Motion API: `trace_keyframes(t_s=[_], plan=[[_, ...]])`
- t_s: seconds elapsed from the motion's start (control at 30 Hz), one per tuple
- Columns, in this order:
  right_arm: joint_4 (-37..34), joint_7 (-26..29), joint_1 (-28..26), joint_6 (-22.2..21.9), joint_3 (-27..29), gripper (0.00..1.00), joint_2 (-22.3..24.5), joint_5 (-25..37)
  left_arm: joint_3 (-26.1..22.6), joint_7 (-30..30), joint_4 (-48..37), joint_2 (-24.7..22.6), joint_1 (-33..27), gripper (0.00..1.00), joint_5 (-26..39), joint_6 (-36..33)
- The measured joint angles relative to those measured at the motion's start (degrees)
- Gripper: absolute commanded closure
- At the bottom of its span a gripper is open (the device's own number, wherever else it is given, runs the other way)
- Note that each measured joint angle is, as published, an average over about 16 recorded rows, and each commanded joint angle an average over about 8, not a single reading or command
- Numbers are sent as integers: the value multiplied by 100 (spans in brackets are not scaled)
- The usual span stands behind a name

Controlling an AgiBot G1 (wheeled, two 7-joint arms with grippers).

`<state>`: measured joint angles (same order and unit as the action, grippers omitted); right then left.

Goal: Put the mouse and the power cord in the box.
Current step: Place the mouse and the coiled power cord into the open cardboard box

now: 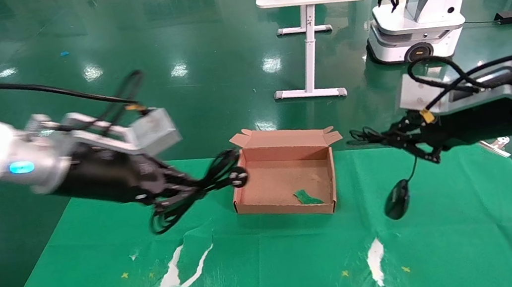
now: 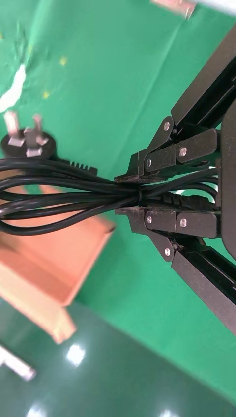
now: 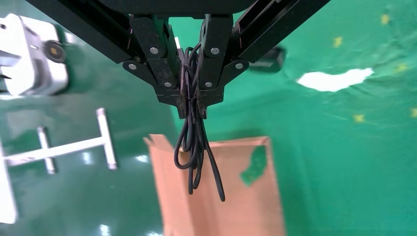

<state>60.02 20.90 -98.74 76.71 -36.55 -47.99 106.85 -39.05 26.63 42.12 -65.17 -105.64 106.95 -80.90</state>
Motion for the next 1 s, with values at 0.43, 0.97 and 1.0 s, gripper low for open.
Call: trace_keyframes(t_s=[0.43,0.97,1.0], plan=[[1129,1041,78,-102,-65,100,366,789,-945,4,326,-1228,1070,100,1314,3348],[1457,1354,142,-131,-14,100,522,896,-2876,1688,606,-1345,1246,0,1903,5033],[1456,1344,144,-138,-11,100,519,887,-2964,1774,608,-1344,1218,0,1905,5057]])
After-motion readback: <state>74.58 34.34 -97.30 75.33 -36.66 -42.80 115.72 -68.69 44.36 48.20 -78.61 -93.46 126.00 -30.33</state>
